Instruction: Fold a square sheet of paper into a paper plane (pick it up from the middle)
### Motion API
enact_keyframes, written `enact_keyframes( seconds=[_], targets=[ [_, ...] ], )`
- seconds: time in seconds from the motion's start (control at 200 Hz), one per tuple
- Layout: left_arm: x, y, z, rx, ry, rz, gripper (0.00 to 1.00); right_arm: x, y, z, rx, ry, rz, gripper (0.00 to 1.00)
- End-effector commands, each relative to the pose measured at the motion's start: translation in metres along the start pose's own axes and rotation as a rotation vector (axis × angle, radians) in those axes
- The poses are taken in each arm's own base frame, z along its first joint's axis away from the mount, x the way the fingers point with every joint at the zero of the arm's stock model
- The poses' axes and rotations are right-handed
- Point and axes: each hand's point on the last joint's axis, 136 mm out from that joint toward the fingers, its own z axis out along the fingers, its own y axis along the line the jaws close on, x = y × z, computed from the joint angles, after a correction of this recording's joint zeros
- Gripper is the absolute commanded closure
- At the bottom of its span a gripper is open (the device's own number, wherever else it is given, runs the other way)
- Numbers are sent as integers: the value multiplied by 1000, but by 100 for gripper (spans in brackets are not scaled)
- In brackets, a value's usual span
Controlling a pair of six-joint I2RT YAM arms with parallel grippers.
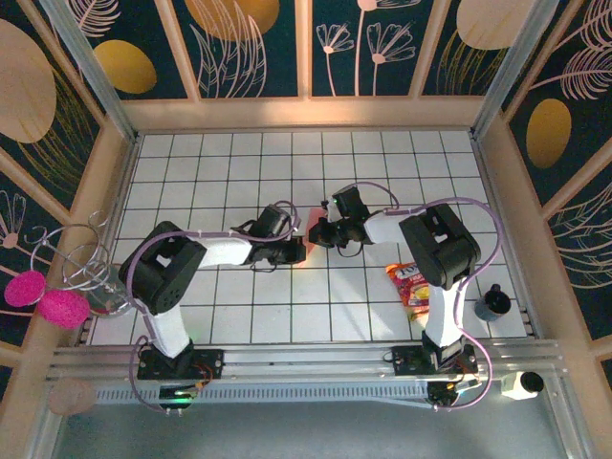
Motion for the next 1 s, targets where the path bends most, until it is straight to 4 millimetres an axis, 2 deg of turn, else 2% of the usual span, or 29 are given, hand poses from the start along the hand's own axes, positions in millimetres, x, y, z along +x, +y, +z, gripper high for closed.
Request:
enact_keyframes(
  seconds=[0.0, 0.14, 0.716, 0.876, 0.996],
  targets=[
    [53, 27, -5, -106, 172, -29, 100, 15, -36, 11, 113, 40, 68, 96],
    [58, 24, -8, -114, 179, -8, 100, 15, -38, 12, 116, 41, 77, 96],
    [75, 34, -18, -252, 175, -7, 100, 20, -43, 12, 130, 42, 123, 96],
    [30, -5, -45, -179, 19, 48, 100, 21, -32, 8, 102, 41, 108, 96],
    [-1, -16, -57, -158, -74, 52, 99, 23, -17, 5, 56, 46, 96, 96]
  ],
)
